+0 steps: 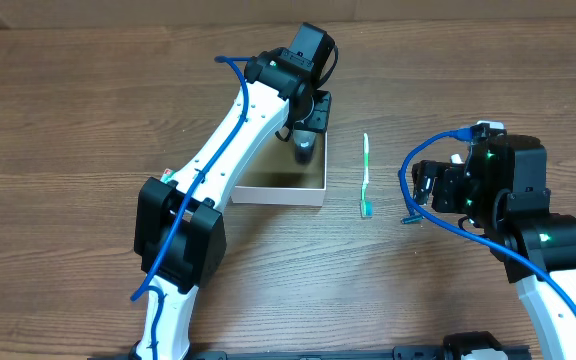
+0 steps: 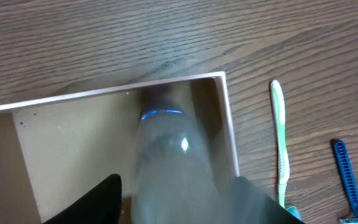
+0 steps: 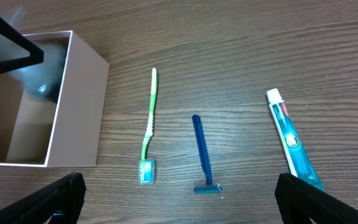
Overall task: Pack container
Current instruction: 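Lift the soap bottle with the left gripper and place it in the box's back-right corner, then move the left gripper to the green Dettol soap box and grasp it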
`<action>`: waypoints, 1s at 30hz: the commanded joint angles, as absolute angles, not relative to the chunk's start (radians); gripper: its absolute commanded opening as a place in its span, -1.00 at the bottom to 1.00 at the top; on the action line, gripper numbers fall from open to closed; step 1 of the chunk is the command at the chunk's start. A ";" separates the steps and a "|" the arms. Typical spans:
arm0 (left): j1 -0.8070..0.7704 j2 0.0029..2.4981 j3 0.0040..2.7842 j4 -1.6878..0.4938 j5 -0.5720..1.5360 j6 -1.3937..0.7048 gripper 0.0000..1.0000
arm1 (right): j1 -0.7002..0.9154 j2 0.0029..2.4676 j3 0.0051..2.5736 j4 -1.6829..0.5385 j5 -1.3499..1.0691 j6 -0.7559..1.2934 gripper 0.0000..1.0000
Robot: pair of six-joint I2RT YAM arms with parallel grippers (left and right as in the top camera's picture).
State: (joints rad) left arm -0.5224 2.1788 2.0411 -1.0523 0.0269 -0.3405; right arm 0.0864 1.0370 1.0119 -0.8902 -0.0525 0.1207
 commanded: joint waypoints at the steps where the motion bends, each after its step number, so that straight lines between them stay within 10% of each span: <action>1: -0.531 2.180 2.056 -1.050 0.053 -0.344 0.18 | 0.084 1.029 1.045 -0.889 -0.055 0.128 1.00; 12: -0.530 2.101 2.124 -1.214 -0.043 -0.348 0.31 | 0.084 1.029 1.045 -0.889 -0.054 0.128 1.00; 18: -0.476 1.829 2.165 -1.417 -0.326 -0.393 1.00 | 0.084 1.029 1.045 -0.889 -0.054 0.128 1.00; 30: 0.051 1.716 1.809 -1.404 -0.076 -0.094 1.00 | 0.084 1.030 1.045 -0.889 -0.054 0.128 1.00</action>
